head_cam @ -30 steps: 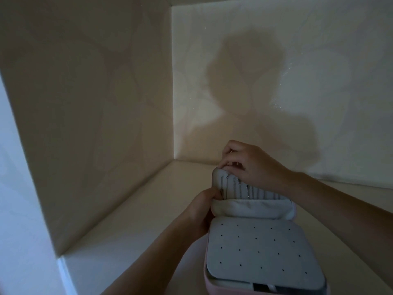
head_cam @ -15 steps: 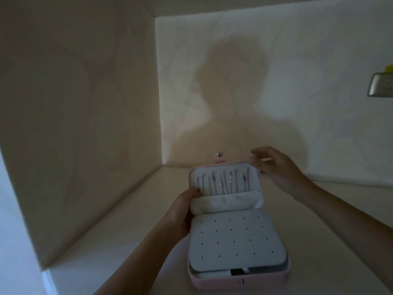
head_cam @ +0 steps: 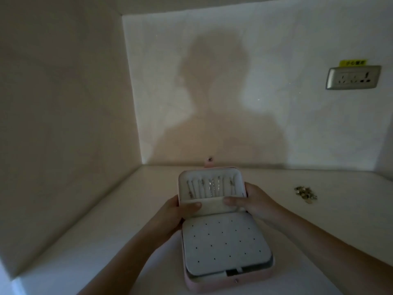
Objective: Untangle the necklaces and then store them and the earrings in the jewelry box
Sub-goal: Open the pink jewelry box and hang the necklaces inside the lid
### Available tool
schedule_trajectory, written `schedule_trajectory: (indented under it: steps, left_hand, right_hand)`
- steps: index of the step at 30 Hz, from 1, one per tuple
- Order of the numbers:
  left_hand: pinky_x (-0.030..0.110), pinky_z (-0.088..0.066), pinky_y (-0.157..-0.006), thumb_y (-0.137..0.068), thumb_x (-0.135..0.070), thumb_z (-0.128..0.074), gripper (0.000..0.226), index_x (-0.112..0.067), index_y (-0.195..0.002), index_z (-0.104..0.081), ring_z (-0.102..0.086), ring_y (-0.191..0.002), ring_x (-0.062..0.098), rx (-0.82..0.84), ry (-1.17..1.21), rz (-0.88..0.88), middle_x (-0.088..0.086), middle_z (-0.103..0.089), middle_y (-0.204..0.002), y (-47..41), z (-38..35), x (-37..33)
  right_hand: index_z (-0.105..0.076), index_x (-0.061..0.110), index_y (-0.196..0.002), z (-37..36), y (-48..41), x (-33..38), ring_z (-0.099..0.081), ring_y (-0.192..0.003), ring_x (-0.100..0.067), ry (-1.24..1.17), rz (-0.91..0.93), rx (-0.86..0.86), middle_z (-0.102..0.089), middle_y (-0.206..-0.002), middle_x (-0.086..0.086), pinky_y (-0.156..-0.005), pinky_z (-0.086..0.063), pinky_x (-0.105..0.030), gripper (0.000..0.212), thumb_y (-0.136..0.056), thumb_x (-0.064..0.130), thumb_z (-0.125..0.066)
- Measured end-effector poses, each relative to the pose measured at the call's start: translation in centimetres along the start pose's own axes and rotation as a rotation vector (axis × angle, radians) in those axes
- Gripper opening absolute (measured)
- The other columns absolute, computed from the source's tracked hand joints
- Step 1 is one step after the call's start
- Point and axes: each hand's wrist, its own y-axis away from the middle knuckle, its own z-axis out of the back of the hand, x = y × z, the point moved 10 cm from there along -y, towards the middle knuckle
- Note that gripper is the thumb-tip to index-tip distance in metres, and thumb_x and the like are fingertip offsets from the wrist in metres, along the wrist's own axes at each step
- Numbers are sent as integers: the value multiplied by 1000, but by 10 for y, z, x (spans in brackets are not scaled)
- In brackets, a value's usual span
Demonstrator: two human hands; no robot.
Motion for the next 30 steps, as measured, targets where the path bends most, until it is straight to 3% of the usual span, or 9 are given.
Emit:
schedule_trajectory:
  steps: [3, 7, 11, 14, 17, 20, 24, 26, 30]
  left_hand:
    - [41, -56, -87, -85, -10, -67, 41, -11, -125, -58, -67, -105, 26, -86, -63, -31, 7, -70, -115, -4, 9, 0]
    - [35, -57, -79, -77, -11, -74, 45, -14, -121, -61, -68, -101, 23, -136, -95, -59, 5, -71, -113, -6, 9, 1]
    - [33, -57, -80, -85, -9, -65, 37, -11, -122, -60, -68, -103, 23, -178, -26, -52, 6, -70, -114, -6, 11, 6]
    - [35, -57, -82, -89, -8, -61, 33, -7, -122, -59, -68, -103, 26, -207, 97, -19, 10, -70, -113, -7, 8, 13]
    - [35, -58, -75, -92, -6, -57, 28, -4, -119, -60, -69, -97, 29, -263, 172, 23, 14, -71, -109, -6, 1, 23]
    - [38, -56, -72, -94, -7, -55, 26, -2, -119, -59, -67, -96, 31, -335, 181, 81, 18, -68, -111, -4, -7, 32]
    - [37, -57, -66, -95, -8, -54, 20, -6, -114, -60, -68, -91, 29, -331, 153, 113, 15, -69, -106, -2, -23, 35]
    - [40, -57, -72, -95, -8, -55, 24, -5, -119, -59, -68, -94, 30, -316, 139, 103, 15, -69, -108, -2, -28, 34]
    - [37, -59, -70, -97, -19, -53, 27, -6, -120, -59, -70, -93, 27, -254, 153, 63, 15, -69, -109, 0, -33, 30]
  right_hand:
    - [-59, 20, -121, 8, 1, -3, -68, -87, 1, 31, -28, 42, -68, -108, 8, -72, -56, -19, 37, -86, 22, -71]
    - [-54, 15, -121, 23, 14, -10, -66, -96, -13, 51, -126, 29, -65, -114, -3, -79, -57, -26, 44, -85, 32, -71]
    - [-50, 25, -113, 33, 41, -3, -63, -93, -9, 343, -86, 31, -55, -111, 8, -73, -53, -23, 57, -70, 43, -82]
    - [-57, 38, -108, 19, 68, 5, -57, -104, -1, 501, 24, 191, -51, -119, 17, -87, -51, -25, 50, -66, 48, -83]
    - [-59, 33, -122, 9, 86, 10, -46, -115, 1, 675, 98, 300, -47, -128, 20, -95, -43, -19, 58, -70, 47, -81]
    - [-52, 30, -134, 9, 92, 11, -47, -118, -2, 776, 109, 353, -47, -137, 18, -99, -42, -23, 70, -72, 48, -79]
    - [-50, 29, -135, 8, 100, 16, -50, -100, -3, 962, 124, 458, -54, -124, 11, -76, -42, -17, 64, -78, 44, -75]
    - [-55, 27, -126, 7, 106, 21, -52, -88, -6, 1066, 164, 486, -58, -109, 9, -69, -43, -20, 51, -80, 41, -72]
    - [-65, 20, -116, 18, 110, 37, -61, -73, -12, 989, 283, 354, -70, -95, 3, -66, -46, -28, 36, -91, 44, -57]
